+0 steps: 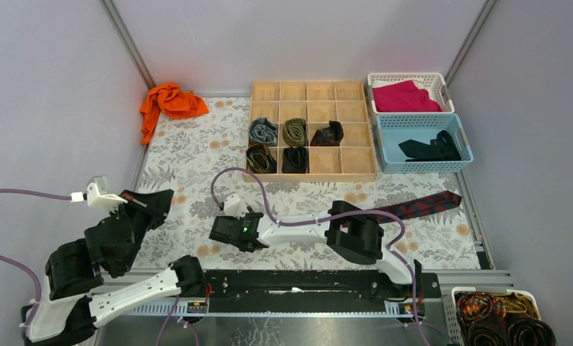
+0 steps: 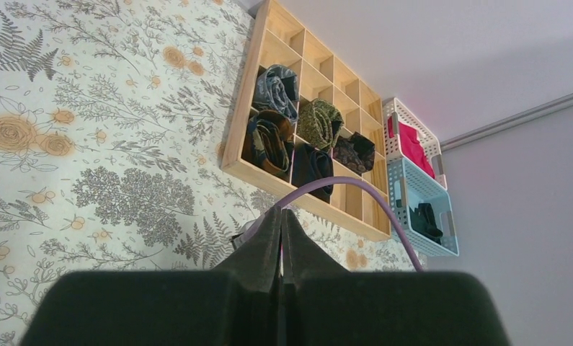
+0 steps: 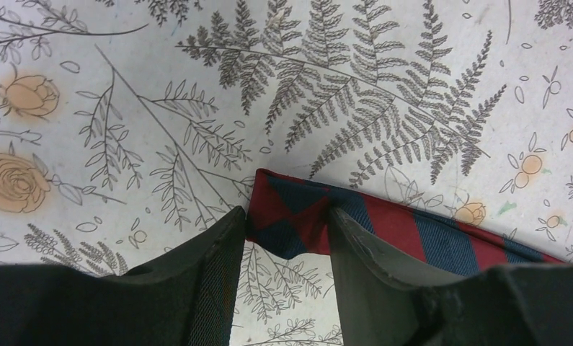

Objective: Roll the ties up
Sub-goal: Flatten out the tie at the center of the board.

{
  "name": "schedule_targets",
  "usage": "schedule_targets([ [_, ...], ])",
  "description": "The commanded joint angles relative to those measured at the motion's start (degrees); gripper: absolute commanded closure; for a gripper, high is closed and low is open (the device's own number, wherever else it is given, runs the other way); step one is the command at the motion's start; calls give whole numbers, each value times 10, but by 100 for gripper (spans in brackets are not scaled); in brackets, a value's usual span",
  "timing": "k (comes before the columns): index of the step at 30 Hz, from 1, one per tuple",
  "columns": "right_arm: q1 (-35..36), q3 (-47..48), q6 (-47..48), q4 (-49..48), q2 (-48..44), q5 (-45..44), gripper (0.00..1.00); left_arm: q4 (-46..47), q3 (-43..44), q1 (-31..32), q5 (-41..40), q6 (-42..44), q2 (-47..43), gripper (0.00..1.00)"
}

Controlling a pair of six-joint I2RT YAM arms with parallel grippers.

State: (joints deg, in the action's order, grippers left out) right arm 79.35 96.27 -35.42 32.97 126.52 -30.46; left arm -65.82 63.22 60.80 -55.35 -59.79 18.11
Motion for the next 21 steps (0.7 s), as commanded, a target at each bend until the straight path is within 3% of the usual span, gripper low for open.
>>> schedule_targets([
  [1,-6,29,1,31,5,-38,47,-28,1,3,-13,-6,-7,95],
  [8,5,35,2,41,-23,-67,44,-31,-2,3,-14,-9,-7,94],
  [18,19,49,-7,45,8,-63,44,-36,-7,3,-16,-12,-9,93],
  [21,19,52,-10,48,18,-60,49,-38,-6,3,-18,-14,-11,93],
])
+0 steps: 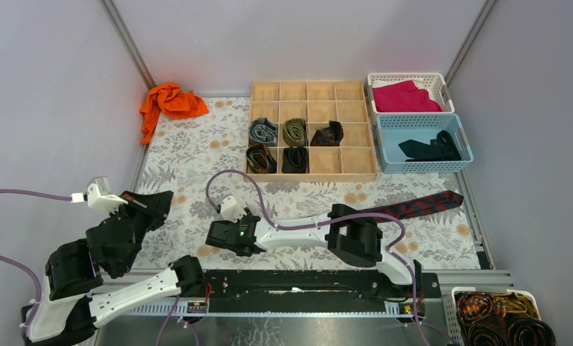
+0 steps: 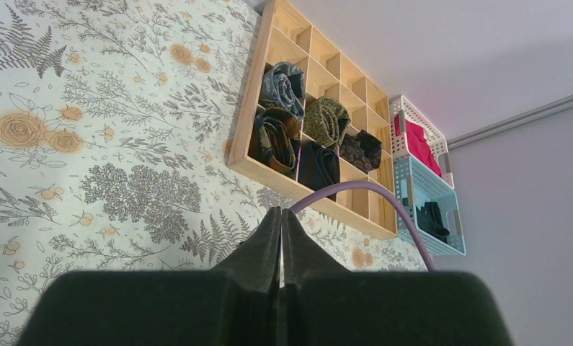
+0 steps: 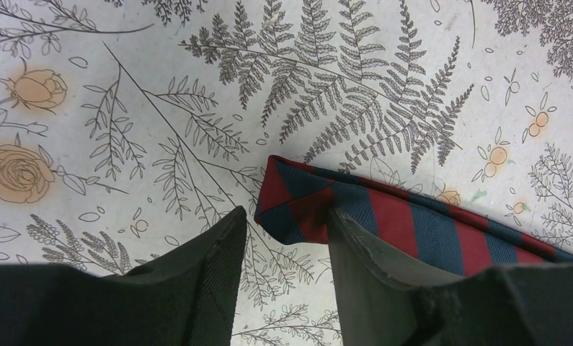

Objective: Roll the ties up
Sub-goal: Flatten out the tie at the center of the board.

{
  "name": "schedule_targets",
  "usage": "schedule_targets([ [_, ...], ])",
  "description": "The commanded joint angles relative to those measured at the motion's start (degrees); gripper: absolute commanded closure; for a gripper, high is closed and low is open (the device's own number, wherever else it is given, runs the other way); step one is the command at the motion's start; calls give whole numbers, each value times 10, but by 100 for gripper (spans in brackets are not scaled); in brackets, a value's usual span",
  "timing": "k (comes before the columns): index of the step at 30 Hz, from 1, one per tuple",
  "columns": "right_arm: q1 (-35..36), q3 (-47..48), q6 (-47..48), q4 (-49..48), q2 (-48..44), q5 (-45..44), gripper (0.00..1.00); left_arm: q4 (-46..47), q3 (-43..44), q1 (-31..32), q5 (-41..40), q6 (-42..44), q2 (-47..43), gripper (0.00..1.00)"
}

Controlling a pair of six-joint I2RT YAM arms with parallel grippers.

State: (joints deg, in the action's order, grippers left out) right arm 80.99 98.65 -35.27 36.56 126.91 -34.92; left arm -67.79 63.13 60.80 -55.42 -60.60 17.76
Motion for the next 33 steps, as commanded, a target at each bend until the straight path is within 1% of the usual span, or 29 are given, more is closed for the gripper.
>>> schedule_targets([
  [1,2,28,-13,13,14,-17,50,-18,-5,3,-17,-6,-8,93],
  [6,-8,23,-14,8,14,-7,65,-18,-7,3,-17,-7,3,93],
  [9,-20,19,-21,12,14,8,67,-17,-8,3,-15,-8,17,93],
  [11,-25,6,-18,1,7,11,71,-12,-9,3,-13,-7,26,93],
  [13,-28,-16,-14,-22,-10,14,75,-1,-14,3,-9,0,34,94],
  [15,-29,-54,6,-75,-41,31,80,12,-20,3,-4,8,40,97],
  [17,-34,-89,15,-121,-77,47,82,25,-27,3,1,13,50,100],
  [21,-44,-132,55,-189,-124,121,85,46,-37,3,7,16,72,100],
  [25,-61,-209,68,-293,-185,221,86,80,-55,3,13,23,85,100],
  [30,-121,-306,38,-404,-235,352,87,134,-80,3,27,39,110,100],
  [33,-158,-368,13,-469,-256,413,87,158,-87,3,34,44,141,100],
])
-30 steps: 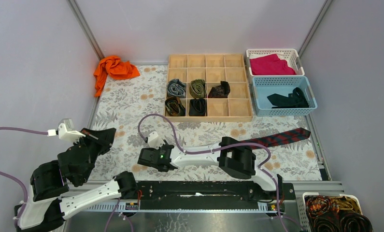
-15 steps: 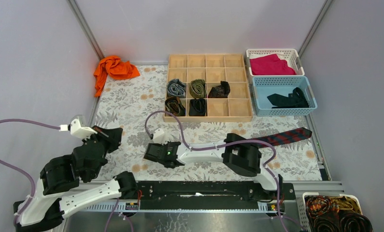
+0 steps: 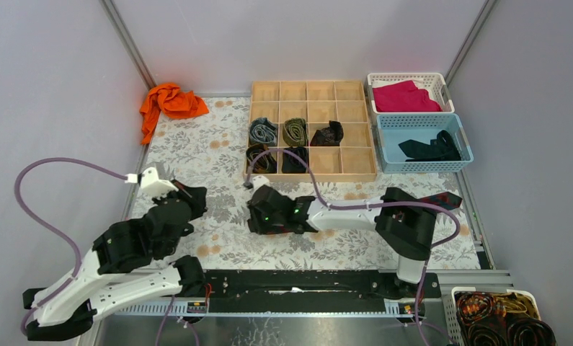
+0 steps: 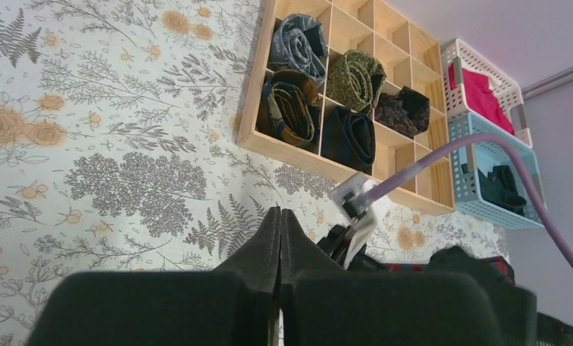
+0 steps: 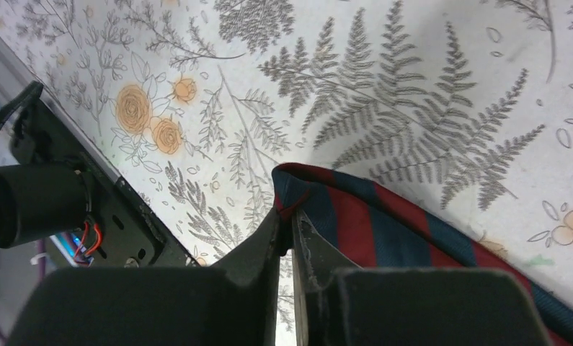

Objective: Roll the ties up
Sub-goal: Flatten out the tie at the center of the board.

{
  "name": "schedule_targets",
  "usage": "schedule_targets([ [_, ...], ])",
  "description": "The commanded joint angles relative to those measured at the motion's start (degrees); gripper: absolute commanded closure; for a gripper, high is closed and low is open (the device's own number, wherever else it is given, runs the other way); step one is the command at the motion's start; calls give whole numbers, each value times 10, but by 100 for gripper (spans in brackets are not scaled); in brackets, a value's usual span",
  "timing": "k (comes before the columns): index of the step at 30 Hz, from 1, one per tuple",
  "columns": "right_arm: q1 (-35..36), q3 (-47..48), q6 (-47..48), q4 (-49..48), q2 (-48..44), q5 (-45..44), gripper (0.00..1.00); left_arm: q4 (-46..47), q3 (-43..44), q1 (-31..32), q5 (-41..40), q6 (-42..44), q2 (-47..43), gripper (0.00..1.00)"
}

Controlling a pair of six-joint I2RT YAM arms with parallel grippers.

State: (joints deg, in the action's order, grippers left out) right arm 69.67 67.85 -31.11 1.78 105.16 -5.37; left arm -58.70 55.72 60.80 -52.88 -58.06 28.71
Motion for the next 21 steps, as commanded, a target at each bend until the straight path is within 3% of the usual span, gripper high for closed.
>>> schedule_targets([
  [1,-55,-80,-38,-143,-44,134,87,75,-15,3,11,21,41,100],
  [10,-110,-184,-74,-220,-82,209,88,170,-22,3,38,57,137,100],
  [17,-113,-215,-68,-185,-91,166,88,230,-45,3,70,66,194,100],
  [21,-113,-220,-61,-159,-94,146,82,251,-58,2,88,64,227,100],
])
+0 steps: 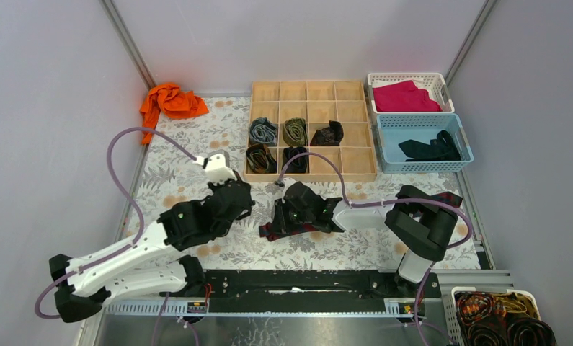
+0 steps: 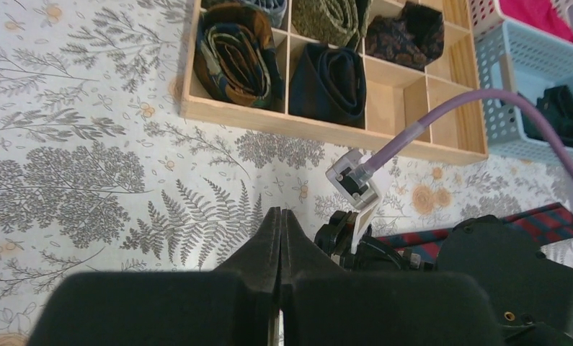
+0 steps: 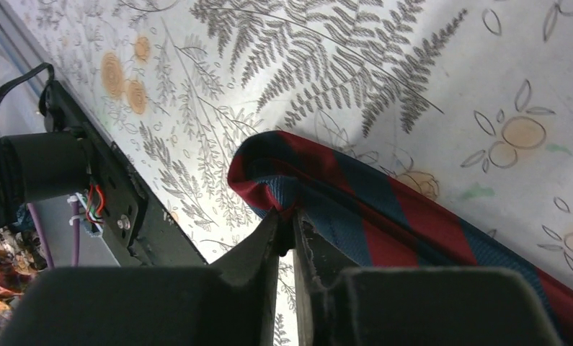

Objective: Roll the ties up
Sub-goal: Flatten out the tie at the center of the board.

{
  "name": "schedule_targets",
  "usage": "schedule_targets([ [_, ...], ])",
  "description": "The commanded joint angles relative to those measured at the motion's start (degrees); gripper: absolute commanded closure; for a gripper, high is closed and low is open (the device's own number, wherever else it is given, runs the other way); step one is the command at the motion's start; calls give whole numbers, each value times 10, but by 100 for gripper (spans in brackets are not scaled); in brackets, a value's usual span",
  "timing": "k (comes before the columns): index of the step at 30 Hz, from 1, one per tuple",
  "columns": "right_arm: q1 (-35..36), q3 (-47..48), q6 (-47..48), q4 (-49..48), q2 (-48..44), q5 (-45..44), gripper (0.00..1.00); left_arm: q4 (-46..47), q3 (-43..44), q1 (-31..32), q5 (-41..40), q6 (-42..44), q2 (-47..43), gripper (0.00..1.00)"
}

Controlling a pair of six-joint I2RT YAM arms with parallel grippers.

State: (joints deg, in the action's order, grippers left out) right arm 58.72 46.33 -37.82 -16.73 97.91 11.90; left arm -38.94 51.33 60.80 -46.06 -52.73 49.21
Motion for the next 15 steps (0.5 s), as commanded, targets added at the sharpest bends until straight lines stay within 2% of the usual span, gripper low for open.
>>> schedule_targets([
  [1,-4,-4,8,38,-22,-35,77,59,-19,1,26,11,29,100],
  [4,-4,-6,13,60,-32,-67,66,79,-35,-7,45,14,46,100],
  [5,-4,-7,17,66,-39,-76,64,87,-43,-14,52,15,50,100],
  [11,-4,-9,25,97,-57,-111,64,153,-104,-82,135,29,78,100],
  [15,-4,2,34,113,-44,-116,67,207,-135,-103,175,35,116,100],
])
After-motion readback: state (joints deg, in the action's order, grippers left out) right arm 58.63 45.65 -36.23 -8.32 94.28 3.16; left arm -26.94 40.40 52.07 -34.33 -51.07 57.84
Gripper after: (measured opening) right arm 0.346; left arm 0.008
